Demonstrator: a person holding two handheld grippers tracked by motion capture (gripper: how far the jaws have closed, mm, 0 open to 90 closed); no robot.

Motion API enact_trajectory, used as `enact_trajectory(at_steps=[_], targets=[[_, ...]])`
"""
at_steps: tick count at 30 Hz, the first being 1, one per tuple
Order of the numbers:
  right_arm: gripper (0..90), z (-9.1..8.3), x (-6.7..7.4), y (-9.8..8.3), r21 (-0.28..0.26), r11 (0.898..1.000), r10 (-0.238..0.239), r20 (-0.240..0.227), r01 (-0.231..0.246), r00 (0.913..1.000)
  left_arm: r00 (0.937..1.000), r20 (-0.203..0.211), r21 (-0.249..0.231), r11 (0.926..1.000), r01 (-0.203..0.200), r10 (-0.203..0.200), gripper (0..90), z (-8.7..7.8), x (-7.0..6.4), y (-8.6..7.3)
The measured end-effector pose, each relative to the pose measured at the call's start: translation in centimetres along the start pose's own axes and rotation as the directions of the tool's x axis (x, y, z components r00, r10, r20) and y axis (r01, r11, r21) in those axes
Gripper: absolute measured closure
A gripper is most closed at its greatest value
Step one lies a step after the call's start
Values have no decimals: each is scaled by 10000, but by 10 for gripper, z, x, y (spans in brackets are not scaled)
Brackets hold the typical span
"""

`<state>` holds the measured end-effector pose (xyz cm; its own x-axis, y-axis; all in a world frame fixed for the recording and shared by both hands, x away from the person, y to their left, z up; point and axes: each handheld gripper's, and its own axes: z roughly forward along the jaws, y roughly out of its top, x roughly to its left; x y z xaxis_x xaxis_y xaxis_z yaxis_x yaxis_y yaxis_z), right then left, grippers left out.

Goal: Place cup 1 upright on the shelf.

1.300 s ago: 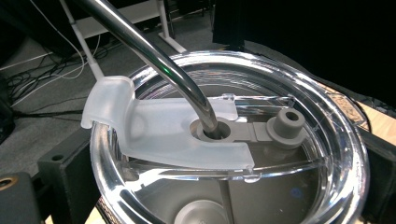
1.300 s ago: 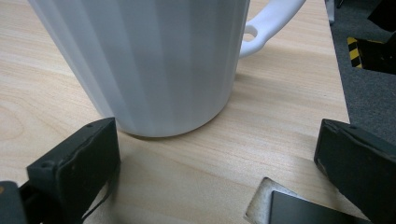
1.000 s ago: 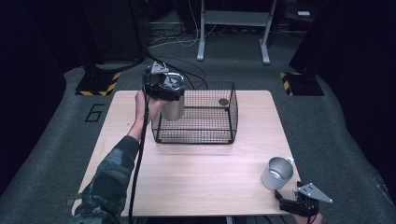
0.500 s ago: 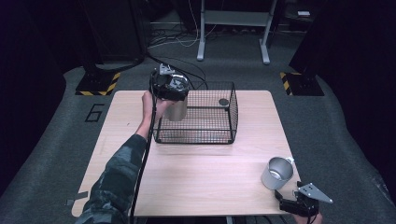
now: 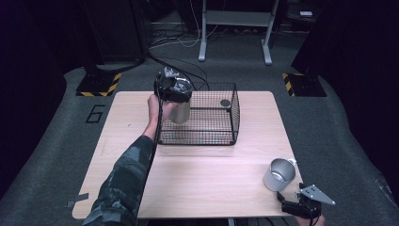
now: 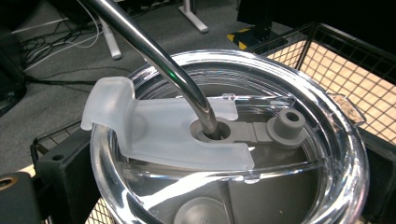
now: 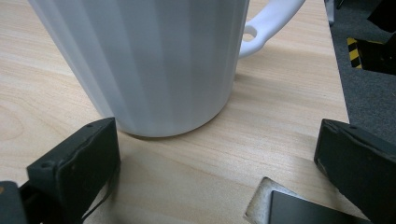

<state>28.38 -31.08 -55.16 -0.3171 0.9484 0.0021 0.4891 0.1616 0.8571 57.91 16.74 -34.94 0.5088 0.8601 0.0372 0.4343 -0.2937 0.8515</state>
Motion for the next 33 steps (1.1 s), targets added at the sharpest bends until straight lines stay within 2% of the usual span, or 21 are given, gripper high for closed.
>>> enact_trajectory(at_steps=[4, 11, 16, 21, 23, 27, 30, 33], targets=[[0, 0, 0, 0, -13, 10000, 46, 22, -46, 10000, 9998, -186, 203, 9998, 59, -55, 38, 8, 2, -6], [0, 0, 0, 0, -1, 10000, -4, 7, 4, 10000, 9996, -209, 374, 9991, 187, -179, 38, 17, 3, -13], [0, 0, 0, 0, -13, 10000, 34, 22, -34, 10000, 9996, -217, 439, 9989, 176, -166, 38, 22, 2, -17], [0, 0, 0, 0, -17, 10000, 46, 28, -46, 10000, 9996, -269, 687, 9976, 3, 15, 38, 27, 1, -22], [0, 0, 0, 0, -3, 10000, -9, 10, 9, 10000, 9994, -320, 565, 9983, 152, -134, 38, 30, 0, -24], [0, 0, 0, 0, -17, 10000, 42, 29, -42, 10000, 9991, -404, 599, 9980, 183, -159, 38, 32, 1, -28], [0, 0, 0, 0, -18, 10000, 35, 28, -35, 10000, 9990, -452, 767, 9970, 35, 0, 38, 34, 0, -29], [0, 0, 0, 0, -17, 10000, 40, 27, -40, 10000, 9992, -397, 847, 9963, 141, -108, 37, 36, 0, -30]])
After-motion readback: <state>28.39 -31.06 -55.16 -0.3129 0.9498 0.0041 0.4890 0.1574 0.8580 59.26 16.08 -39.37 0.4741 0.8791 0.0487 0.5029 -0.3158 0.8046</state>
